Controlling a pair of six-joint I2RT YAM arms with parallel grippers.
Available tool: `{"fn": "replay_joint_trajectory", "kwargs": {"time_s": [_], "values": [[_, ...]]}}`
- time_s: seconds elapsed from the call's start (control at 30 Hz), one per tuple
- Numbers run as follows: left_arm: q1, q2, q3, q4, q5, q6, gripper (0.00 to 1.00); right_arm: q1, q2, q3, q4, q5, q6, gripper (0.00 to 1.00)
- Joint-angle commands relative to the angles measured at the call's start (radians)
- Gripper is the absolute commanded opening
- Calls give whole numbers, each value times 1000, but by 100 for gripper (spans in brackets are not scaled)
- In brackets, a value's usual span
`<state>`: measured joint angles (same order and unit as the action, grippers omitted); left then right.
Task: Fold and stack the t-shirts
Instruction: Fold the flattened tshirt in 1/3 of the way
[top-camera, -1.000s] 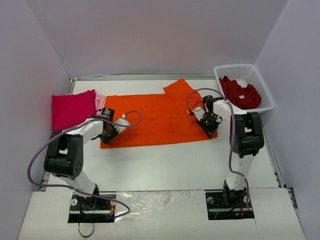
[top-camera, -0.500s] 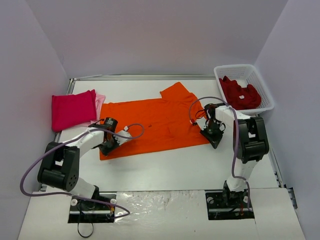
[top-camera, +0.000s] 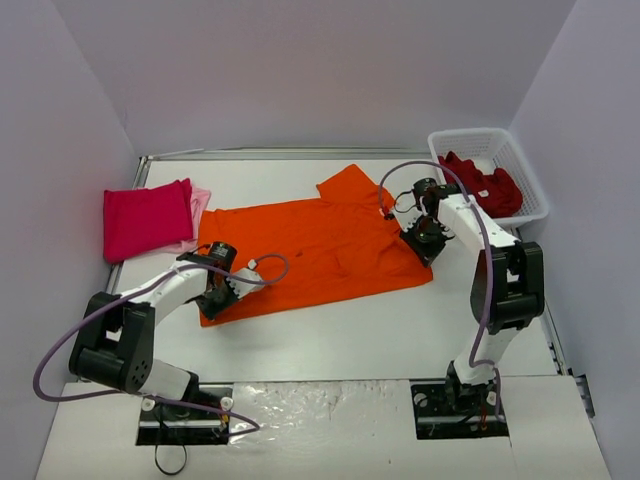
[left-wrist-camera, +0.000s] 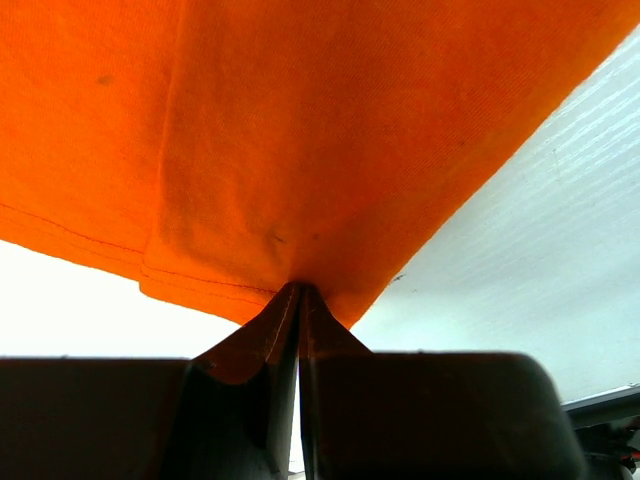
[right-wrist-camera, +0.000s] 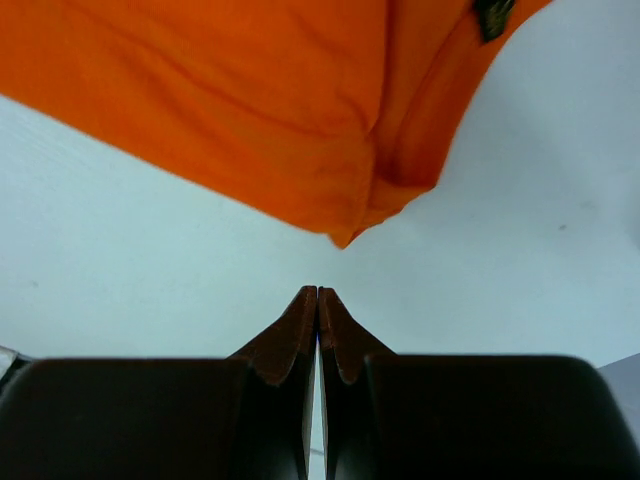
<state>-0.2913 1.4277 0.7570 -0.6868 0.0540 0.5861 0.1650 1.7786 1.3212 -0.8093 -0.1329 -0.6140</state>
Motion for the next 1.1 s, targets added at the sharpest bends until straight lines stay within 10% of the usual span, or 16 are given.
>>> {"fn": "replay_joint_trajectory", "kwargs": {"time_s": [0.0,0.57,1.07], "values": [[-8,-23,18,-46,-9,-22,2,5,63,73,-18,-36,-13,0],[-9,-23,13,-40,-31,-37,2,-18,349,118,64,-36,-35,0],[-9,-21,22,-48,-6,-23,2,-61,156,-166,68,53,-52,0]]}}
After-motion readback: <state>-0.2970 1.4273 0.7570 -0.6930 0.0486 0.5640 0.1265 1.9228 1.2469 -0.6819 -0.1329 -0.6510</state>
